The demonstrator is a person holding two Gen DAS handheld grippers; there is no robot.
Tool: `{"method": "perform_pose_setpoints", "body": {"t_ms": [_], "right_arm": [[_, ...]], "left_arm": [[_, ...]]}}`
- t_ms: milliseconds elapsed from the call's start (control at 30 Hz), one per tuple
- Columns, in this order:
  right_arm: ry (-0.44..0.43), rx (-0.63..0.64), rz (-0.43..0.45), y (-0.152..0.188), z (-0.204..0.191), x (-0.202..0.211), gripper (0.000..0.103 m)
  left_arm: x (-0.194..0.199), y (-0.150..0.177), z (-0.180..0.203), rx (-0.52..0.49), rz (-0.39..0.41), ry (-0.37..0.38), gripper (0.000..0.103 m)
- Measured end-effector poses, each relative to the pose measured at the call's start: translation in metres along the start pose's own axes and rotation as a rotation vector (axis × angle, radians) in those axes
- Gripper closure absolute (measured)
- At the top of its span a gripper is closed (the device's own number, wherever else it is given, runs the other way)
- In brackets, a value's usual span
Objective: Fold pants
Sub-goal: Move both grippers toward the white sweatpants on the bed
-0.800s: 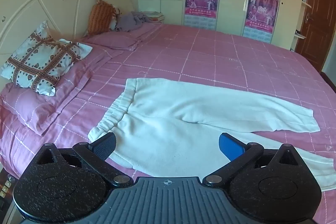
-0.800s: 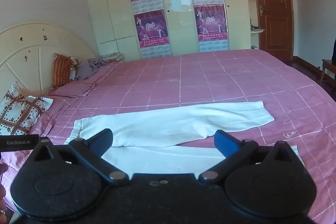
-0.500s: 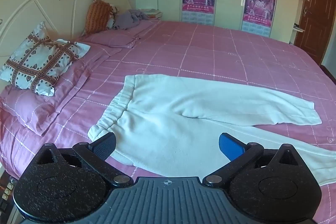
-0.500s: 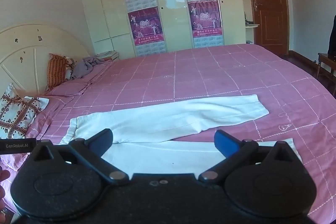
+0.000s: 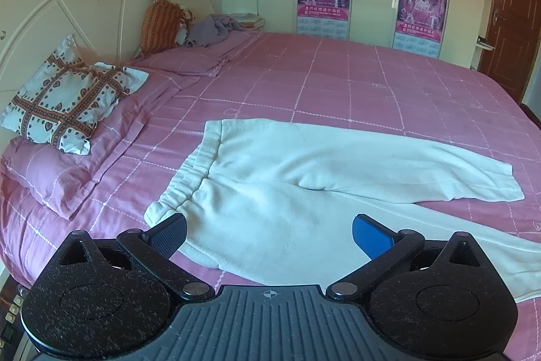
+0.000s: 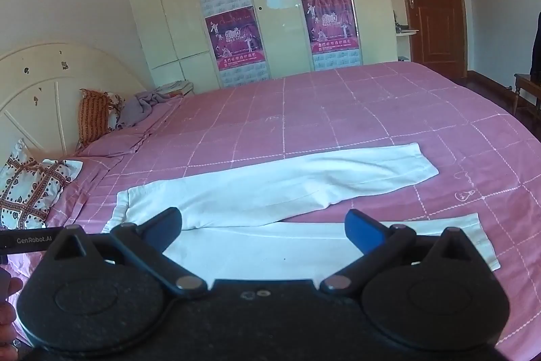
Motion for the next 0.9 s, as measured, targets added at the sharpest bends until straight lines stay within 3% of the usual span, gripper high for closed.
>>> {"method": "perform_pose_setpoints", "body": {"t_ms": [900], "right_arm": [[0.003, 0.0, -0.008, -0.0024, 0.0022, -0.0067, 0.0]], "left_arm": [[-0.0039, -0.0045, -0.0006, 0.0, 0.01, -0.027, 0.0]]}}
Point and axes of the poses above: each gripper's, at about its wrist camera, not at the fingertips, and x roughly against the way its jaws point, z to its right, y to its underside, the point moved 3 cm from there along -x, roughly the way its jaws point, and after that the axes turned 13 degrees about -z, right-handed, at the moved point
